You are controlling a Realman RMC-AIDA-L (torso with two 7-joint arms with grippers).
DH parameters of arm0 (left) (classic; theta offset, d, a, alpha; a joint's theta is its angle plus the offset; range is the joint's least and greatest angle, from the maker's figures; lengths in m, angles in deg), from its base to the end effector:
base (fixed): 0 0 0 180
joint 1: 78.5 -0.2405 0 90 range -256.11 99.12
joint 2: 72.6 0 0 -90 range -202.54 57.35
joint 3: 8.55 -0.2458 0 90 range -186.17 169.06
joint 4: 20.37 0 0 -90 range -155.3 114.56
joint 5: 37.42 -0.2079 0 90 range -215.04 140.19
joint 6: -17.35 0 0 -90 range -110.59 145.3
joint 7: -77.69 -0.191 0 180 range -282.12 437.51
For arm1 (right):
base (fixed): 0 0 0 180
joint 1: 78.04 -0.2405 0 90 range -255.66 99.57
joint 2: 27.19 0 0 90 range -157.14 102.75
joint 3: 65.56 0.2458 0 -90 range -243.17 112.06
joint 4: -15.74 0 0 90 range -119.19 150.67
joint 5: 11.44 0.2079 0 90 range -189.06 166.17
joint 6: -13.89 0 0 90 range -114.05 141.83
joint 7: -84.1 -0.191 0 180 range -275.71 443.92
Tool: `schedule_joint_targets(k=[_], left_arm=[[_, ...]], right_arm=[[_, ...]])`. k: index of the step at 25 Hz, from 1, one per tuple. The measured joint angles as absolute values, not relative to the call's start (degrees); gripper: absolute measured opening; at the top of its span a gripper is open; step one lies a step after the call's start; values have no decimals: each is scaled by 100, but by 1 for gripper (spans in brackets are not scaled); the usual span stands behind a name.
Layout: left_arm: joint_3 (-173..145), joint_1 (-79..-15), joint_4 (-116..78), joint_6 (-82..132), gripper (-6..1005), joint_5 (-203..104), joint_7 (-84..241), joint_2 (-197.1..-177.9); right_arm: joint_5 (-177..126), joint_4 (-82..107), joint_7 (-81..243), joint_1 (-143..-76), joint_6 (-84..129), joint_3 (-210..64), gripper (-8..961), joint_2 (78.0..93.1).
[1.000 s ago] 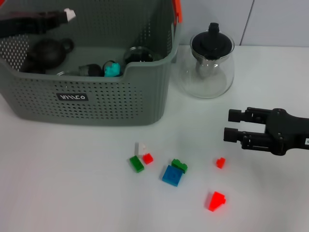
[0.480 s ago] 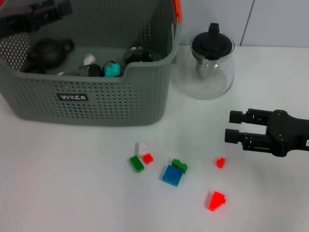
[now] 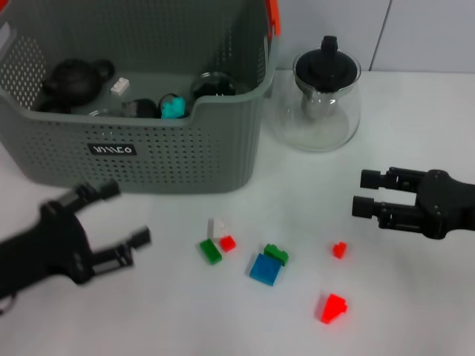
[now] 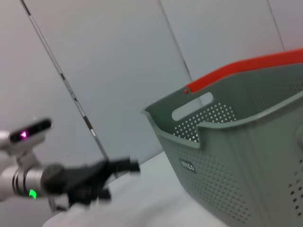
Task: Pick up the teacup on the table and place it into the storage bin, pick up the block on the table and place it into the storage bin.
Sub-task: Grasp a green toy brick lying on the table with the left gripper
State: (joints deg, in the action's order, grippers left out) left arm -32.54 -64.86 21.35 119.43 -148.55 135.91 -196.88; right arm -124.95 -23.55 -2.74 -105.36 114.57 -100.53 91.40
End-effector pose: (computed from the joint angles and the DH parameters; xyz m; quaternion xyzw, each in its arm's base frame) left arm -0.2826 0.2581 -0.0059 -0.8940 -0.1671 -0.3271 0.2565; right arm 0.2306 0.3110 -0.0134 -0.9110 0.2706 0.3027 0.0719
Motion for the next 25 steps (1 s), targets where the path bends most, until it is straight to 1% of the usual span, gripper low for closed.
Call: schedule_joint_targets(k=[3, 13, 19, 25], left_arm=[[-3252, -6439, 1548, 11662, 886, -15207, 13044, -19682], [-3712, -5738, 154, 9979, 883, -15436, 11913, -19689], [-3845, -5445, -219, 9230, 882, -15449, 11760, -19698], [-3851, -5377, -371, 8969, 880, -15407, 11676, -19714]], right_arm=[[-12498, -2355, -277, -10518, 11441, -10053, 733, 9138], [-12489, -2355, -284, -10534, 11449, -10054, 733, 9144], [-12488, -2355, -284, -10554, 11447, -10054, 733, 9148], [-12485, -2355, -282, -10532, 11444, -10054, 733, 9156]])
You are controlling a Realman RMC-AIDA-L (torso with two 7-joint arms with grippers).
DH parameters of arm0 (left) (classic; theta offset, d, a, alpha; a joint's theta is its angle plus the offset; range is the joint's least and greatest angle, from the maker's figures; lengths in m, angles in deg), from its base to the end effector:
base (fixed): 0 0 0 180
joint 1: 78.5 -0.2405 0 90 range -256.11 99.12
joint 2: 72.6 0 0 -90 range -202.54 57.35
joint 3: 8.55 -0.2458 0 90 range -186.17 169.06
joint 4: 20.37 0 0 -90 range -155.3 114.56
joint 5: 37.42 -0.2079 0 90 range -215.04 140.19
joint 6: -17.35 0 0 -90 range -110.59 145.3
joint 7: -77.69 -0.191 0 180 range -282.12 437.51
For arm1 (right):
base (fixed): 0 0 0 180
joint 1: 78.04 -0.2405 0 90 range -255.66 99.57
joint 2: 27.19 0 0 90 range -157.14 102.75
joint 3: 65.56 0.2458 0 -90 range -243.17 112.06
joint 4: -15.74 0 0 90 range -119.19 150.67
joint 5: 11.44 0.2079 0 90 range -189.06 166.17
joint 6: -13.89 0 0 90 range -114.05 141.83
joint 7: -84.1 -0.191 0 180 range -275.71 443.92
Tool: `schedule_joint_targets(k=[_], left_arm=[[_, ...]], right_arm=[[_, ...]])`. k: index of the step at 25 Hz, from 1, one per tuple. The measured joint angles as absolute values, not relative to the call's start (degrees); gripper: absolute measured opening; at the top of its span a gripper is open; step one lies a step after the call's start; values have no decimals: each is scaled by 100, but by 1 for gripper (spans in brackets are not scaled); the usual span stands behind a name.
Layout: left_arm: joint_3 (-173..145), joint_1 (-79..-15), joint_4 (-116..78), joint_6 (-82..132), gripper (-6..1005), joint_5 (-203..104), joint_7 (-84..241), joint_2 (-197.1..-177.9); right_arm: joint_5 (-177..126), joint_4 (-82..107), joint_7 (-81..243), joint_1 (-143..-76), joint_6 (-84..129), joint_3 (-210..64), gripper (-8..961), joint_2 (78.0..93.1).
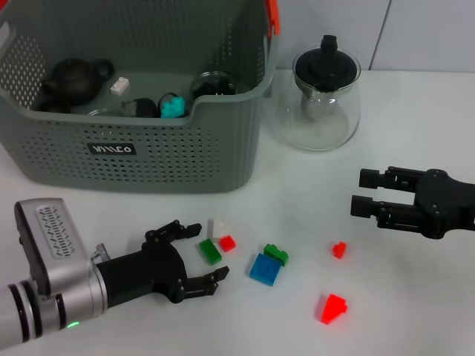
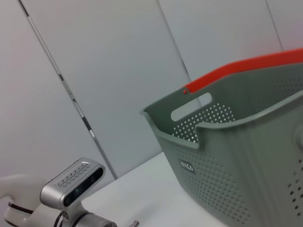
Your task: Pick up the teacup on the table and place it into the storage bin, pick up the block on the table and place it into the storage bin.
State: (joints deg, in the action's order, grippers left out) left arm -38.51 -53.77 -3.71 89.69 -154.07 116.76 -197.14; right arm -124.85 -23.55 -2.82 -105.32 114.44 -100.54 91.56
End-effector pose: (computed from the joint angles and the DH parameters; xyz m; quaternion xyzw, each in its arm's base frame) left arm -0.2907 0.2880 -0.1249 -0.9408 -0.1490 -0.1940 0.2345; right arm 0.2302 0.3110 -0.0142 -0.9102 0.2720 0.3040 0.0722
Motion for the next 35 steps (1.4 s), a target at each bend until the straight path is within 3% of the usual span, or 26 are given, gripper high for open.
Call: schedule_joint_targets(k=[4, 19, 26, 29, 35], left_arm=[[-3846, -5315, -492, 8716, 879, -15406, 11662, -19714], [-3781, -5236, -560, 8690, 550, -15346, 11642, -19713], [-3738, -5487, 65, 9719, 401, -15210, 12304, -19678], [-3686, -5662, 826, 10778, 412, -15180, 13282, -19567], [-2287, -5490, 1702, 12947, 434, -14625, 14981, -19126]], right_arm=[[-12480, -2355, -282, -10525, 11443, -10054, 733, 9155], [-12481, -2355, -282, -10523, 11444, -10054, 733, 9152], [-12477, -2355, -285, -10520, 11469, -10046, 733, 9138], [-12474, -2355, -287, -10520, 11481, -10037, 733, 9134], [-12474, -2355, -290, -10520, 11447, -10035, 732, 9139]])
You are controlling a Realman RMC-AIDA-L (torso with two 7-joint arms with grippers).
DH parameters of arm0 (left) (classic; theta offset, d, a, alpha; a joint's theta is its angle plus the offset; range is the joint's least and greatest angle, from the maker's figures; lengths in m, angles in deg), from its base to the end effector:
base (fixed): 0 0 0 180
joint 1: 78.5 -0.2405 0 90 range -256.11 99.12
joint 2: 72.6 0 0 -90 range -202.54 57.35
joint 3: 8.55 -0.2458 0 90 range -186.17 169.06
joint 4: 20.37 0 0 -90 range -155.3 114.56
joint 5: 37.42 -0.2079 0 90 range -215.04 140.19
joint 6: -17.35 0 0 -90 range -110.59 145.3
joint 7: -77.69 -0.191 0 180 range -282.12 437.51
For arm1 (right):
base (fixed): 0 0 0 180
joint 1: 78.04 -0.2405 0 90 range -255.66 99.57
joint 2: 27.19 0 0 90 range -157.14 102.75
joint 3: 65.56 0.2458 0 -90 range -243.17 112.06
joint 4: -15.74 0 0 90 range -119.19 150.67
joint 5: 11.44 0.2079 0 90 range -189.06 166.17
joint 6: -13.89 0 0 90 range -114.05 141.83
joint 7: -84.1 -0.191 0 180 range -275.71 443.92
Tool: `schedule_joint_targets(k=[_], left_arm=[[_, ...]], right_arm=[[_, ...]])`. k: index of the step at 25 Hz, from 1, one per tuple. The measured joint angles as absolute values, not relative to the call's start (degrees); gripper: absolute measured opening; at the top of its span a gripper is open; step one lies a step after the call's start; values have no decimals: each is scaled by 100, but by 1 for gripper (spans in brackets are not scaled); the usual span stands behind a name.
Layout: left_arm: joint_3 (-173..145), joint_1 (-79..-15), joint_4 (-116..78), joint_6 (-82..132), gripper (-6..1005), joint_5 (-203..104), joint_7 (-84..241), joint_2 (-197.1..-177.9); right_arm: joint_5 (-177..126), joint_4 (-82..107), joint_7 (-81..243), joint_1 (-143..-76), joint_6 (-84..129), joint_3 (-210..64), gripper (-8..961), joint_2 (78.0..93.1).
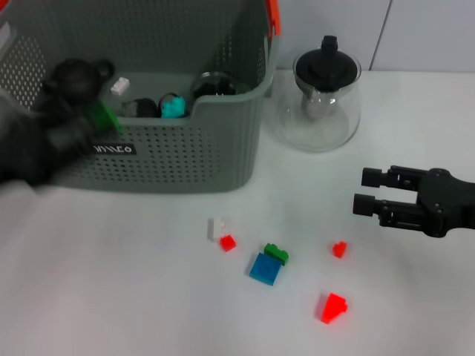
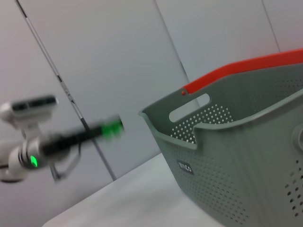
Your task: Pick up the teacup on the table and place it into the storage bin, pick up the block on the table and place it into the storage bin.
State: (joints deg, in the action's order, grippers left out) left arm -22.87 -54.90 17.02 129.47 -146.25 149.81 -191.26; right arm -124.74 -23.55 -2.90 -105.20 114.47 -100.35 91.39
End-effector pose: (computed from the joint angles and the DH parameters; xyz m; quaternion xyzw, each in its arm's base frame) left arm -0.2414 0.2926 0.0494 -0.8568 -0.1761 -0.4400 0.2032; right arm 0.2314 0.3112 -0.0125 -0.9093 0.2734 0.3048 0.0746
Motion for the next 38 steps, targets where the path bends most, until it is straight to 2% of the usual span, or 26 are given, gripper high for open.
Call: schedule_joint_targets(k=[3, 7, 12, 18, 23, 26, 28, 31, 38], left_arm=[[-1846, -5098, 1936, 12954, 445, -14206, 16247, -18877], [-2117, -4499, 2251, 11757, 460, -14329, 17780, -18630], [-3289, -4113, 2687, 10228, 478, -14871, 18696, -18576], [-4339, -4104, 3065, 8922, 500, -15541, 19330, -18799], [-4140, -4297, 3192, 9274, 518, -14911, 19104, -18881], [-3718, -4662, 3219, 10038, 529, -13887, 18458, -18949], [-3527, -4906, 3147, 10580, 761, -13423, 18106, -18977], [-3282, -5278, 2973, 11405, 771, -13212, 17479, -19054], [-3296, -6275, 2371, 11934, 796, -14060, 14486, -19574]], right_arm=[[-12477, -2355, -291, -10520, 11443, -10036, 732, 9144], [-12479, -2355, -288, -10520, 11443, -10036, 732, 9146], [-12492, -2355, -287, -10520, 11450, -10036, 732, 9155], [-12493, -2355, -294, -10520, 11459, -10036, 732, 9162], [-12490, -2355, -293, -10531, 11447, -10036, 732, 9164], [-12486, -2355, -293, -10538, 11440, -10036, 732, 9164], [-12480, -2355, -293, -10536, 11438, -10036, 732, 9164], [-12476, -2354, -286, -10536, 11434, -10036, 732, 9164], [-12492, -2355, -278, -10555, 11341, -10044, 732, 9156]])
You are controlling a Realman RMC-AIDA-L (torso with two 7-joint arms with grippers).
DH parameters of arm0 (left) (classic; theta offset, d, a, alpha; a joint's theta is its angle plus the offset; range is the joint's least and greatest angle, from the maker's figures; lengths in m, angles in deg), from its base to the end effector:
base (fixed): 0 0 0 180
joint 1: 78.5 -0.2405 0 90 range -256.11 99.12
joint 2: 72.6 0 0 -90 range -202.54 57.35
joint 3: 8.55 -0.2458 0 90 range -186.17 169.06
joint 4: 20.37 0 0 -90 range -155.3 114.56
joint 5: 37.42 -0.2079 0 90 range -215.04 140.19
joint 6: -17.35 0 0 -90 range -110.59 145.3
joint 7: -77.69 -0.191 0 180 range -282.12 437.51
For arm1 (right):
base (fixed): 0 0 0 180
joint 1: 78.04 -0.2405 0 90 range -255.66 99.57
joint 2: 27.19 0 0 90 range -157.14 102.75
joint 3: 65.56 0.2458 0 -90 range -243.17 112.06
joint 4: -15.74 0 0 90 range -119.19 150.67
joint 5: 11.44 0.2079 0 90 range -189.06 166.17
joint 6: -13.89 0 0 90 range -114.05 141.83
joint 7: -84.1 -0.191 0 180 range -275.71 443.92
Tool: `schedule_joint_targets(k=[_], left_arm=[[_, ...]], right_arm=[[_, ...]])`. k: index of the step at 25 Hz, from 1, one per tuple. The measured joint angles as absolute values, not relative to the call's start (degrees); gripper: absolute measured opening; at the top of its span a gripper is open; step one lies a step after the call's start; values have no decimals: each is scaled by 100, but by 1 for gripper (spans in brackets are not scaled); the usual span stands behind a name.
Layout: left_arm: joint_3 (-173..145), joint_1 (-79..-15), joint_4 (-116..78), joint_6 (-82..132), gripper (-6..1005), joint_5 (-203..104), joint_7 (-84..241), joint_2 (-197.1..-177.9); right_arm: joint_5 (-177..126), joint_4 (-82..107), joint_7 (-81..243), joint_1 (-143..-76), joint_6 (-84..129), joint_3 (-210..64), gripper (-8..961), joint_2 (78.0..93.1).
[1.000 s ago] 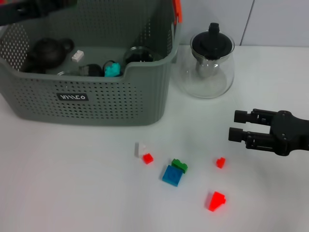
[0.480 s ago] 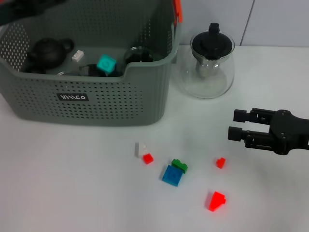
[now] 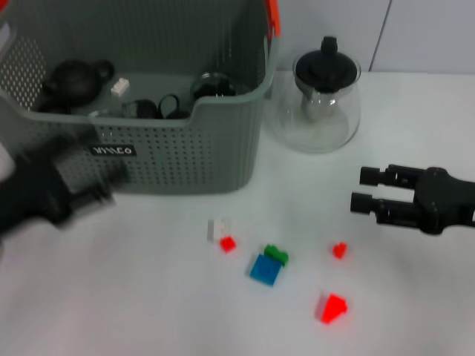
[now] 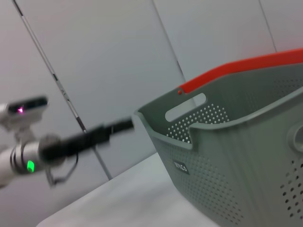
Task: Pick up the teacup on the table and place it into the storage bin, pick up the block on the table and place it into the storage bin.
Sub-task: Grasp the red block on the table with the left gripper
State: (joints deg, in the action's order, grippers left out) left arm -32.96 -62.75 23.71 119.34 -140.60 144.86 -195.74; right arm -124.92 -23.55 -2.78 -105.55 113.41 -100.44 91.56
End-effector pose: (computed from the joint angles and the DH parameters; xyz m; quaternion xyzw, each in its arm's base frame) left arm -0.2666 0.2844 0.0268 -0.8654 -0.1836 -0.3760 0.2757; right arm 0.2312 0.3147 -0.0143 -0.9101 0.2729 0.3012 0.0801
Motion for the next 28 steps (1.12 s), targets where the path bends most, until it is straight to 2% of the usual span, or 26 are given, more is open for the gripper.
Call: schedule_joint_targets(k=[2, 12, 18, 28], left_arm=[[-3477, -6402, 1951, 11836, 798, -14400, 13716, -19677], [-4342, -5791, 775, 10250, 792, -15024, 12822, -19672], [-4726, -5405, 718, 9772, 632, -15028, 12839, -19656], [-5154, -4842, 282, 8903, 634, -15035, 13160, -19664]], right_arm=[[-12494, -2355, -281, -10555, 11342, -10045, 732, 9158], [-12500, -2355, -286, -10549, 11349, -10036, 732, 9164], [-12500, -2355, -289, -10547, 11346, -10036, 732, 9164], [-12500, -2346, -317, -10581, 11346, -10044, 732, 9164]])
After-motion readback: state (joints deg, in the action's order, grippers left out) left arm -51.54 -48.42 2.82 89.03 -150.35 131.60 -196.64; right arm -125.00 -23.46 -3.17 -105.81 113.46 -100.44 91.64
